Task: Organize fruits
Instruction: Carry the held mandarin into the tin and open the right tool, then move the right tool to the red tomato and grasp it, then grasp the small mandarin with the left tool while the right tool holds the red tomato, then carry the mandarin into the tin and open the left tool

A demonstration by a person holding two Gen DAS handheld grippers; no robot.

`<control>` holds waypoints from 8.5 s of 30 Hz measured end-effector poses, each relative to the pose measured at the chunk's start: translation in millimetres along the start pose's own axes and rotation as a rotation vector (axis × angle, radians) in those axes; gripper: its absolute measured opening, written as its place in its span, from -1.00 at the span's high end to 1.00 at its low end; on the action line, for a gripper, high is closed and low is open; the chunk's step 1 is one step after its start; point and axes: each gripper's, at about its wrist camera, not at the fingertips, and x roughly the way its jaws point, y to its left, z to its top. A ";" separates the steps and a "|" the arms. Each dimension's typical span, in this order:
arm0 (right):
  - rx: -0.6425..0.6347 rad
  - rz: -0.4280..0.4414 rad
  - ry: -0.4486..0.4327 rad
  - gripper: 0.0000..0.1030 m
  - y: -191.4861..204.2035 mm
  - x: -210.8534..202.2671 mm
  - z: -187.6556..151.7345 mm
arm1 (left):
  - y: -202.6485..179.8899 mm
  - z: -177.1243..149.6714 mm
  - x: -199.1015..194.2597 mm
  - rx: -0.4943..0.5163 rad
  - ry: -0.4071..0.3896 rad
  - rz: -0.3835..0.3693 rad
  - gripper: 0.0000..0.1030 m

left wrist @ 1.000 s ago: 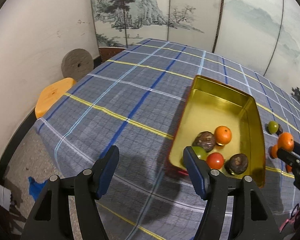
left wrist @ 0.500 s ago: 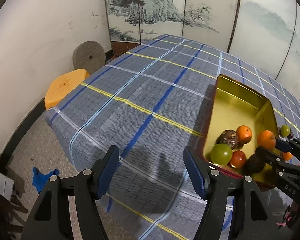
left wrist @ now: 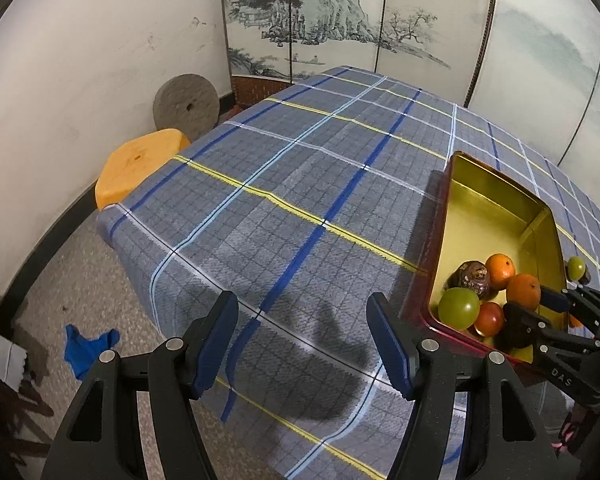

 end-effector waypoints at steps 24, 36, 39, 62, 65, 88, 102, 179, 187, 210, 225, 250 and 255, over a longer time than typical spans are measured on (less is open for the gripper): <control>0.015 0.007 -0.048 0.21 1.3 -22.7 0.3 | -11.8 -4.6 -1.6 0.018 0.012 -0.035 -0.31; 0.093 -0.032 -0.145 0.14 -29.3 -95.1 -33.7 | -34.9 -5.5 -10.2 0.056 0.004 -0.086 -0.31; 0.131 -0.076 -0.144 0.14 -49.3 -109.1 -51.6 | -43.3 -6.7 -10.8 0.070 0.008 -0.099 -0.31; 0.370 -0.224 -0.046 0.14 -146.5 -110.9 -154.9 | -127.3 -17.5 -21.4 0.229 0.026 -0.199 -0.31; 0.373 -0.219 -0.037 0.14 -149.6 -103.6 -155.6 | -138.2 -19.2 -20.3 0.247 0.034 -0.210 -0.31; 0.336 -0.250 -0.029 0.44 -158.5 -86.4 -159.1 | -228.9 -26.9 -15.0 0.386 0.071 -0.308 -0.31; 0.488 -0.364 -0.054 0.44 -248.3 -93.7 -174.3 | -296.5 -23.6 -2.3 0.459 0.085 -0.349 -0.31; 0.525 -0.388 -0.076 0.39 -272.2 -100.0 -189.6 | -252.6 26.6 19.0 0.323 0.083 -0.331 0.26; 0.525 -0.389 -0.076 0.39 -272.0 -100.1 -189.7 | -203.0 51.3 47.3 0.238 0.080 -0.231 0.26; 0.523 -0.391 -0.075 0.40 -270.8 -99.6 -189.3 | -184.2 51.8 96.9 0.245 0.150 -0.118 0.26; 0.523 -0.392 -0.075 0.40 -270.4 -99.6 -189.1 | -177.9 52.7 106.6 0.229 0.161 -0.097 0.26; 0.522 -0.398 -0.073 0.43 -269.6 -99.2 -188.3 | -170.4 52.3 105.4 0.236 0.147 -0.081 0.04; 0.527 -0.403 -0.073 0.43 -271.7 -99.2 -189.8 | -168.1 51.8 103.8 0.234 0.140 -0.089 -0.02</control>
